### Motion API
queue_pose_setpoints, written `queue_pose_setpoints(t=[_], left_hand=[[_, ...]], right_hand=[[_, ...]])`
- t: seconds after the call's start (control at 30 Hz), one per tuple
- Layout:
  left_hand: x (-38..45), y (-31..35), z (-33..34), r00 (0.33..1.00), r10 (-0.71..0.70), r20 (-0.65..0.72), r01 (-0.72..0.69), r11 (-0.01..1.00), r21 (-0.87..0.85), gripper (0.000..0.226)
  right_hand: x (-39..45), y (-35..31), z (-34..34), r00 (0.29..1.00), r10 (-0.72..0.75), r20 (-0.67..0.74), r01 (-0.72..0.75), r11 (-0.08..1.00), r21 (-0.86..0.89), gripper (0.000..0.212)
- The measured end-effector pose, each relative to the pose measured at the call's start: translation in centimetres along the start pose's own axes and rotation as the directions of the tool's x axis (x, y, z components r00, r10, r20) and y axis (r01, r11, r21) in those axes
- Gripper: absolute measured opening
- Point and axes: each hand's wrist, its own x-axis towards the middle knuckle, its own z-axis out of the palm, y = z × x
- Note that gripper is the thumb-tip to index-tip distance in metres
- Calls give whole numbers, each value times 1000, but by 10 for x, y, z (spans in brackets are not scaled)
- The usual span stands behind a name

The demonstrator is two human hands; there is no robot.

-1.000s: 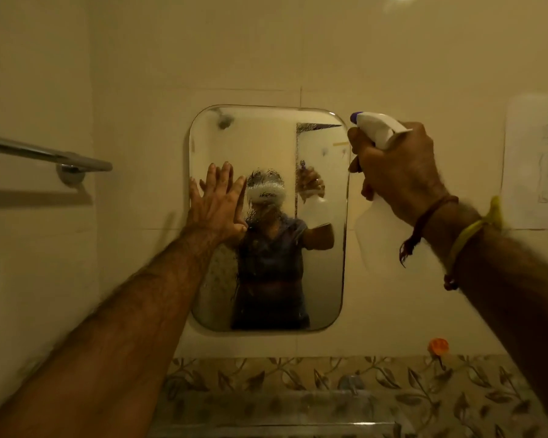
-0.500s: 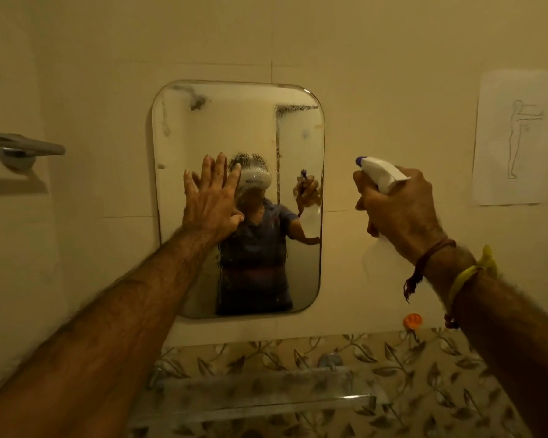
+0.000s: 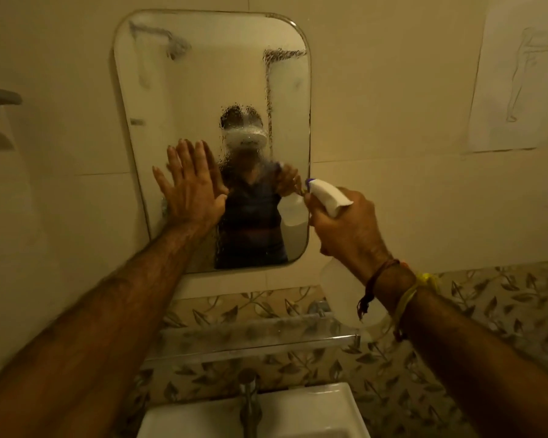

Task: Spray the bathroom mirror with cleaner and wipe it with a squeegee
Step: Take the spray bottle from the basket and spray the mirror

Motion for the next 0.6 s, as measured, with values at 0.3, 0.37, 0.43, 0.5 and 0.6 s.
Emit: queue_pose_setpoints(t=[0.3,0.37,0.43,0.5,0.6], left_hand=[[-28,-14,17,993,-51,103,49,999,22,111],[-37,-13,20,987,-113,111,120,991,-55,110],[-46,-14,25,983,-130,128,142,986,-88,108],[-56,-18,31,980,-118,162,134,987,-89,107],[-67,-26,39,968,-133,214,161,980,-119,107]], right_hand=[[-24,37,-5,985,147,-89,-151,988,-43,40],[-35,48,-1,984,165,-64,-169,983,-69,41],[-47,56,4,985,170,-35,-172,981,-90,41],[-57,61,10,985,175,2,-174,980,-98,40],[-70,63,22,986,160,53,-152,980,-127,38]])
